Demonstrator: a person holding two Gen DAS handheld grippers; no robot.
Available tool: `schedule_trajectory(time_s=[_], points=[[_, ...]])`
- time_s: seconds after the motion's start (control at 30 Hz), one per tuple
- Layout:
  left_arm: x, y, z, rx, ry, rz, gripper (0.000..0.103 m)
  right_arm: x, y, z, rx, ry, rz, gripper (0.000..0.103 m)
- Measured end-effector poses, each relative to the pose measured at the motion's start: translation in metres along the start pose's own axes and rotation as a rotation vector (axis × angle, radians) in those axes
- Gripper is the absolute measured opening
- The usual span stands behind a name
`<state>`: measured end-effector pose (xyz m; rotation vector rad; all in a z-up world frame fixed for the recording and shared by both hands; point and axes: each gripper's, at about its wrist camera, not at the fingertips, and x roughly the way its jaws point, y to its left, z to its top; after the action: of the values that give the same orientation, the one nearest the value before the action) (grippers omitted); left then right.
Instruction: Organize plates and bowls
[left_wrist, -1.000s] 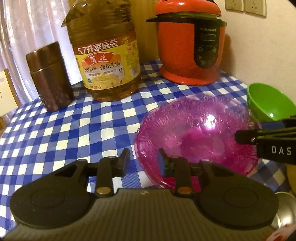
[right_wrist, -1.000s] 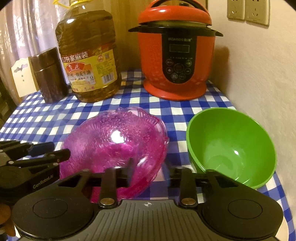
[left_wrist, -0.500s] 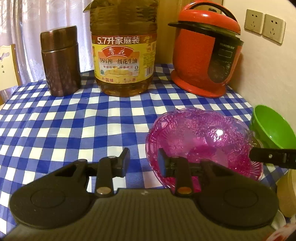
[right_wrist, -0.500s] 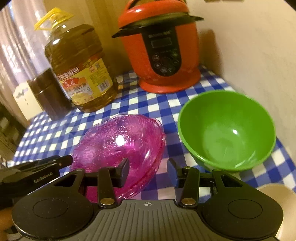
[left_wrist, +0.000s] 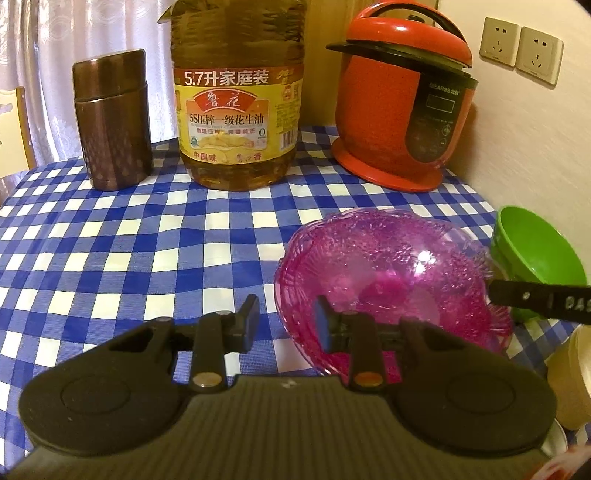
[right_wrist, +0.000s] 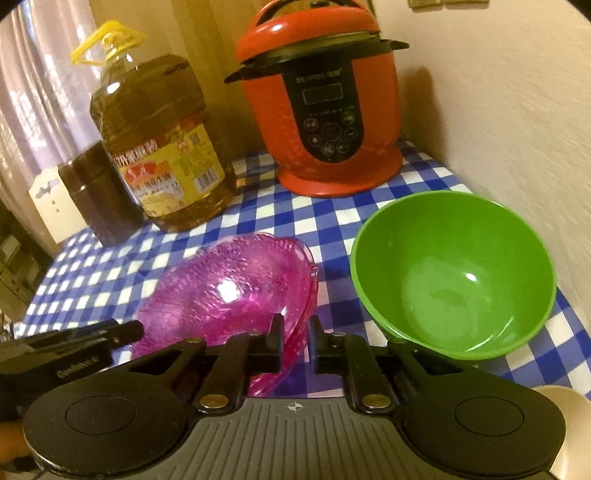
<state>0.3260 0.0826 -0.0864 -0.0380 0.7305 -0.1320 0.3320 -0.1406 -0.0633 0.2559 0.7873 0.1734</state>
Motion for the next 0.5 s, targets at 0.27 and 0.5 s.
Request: schedule_trajectory(time_s=[0.27,0.5], points=[[0.003,0.004,-0.001,-0.029,0.009,-0.010,0.029,-0.005,0.009,-0.001,-0.089,-0.090,0.015,0.012],[0.004,0.007,0.000,-0.040,0.009,-0.010,0.029,0.014,0.014,-0.004,-0.142,-0.039,-0.040,0.014]])
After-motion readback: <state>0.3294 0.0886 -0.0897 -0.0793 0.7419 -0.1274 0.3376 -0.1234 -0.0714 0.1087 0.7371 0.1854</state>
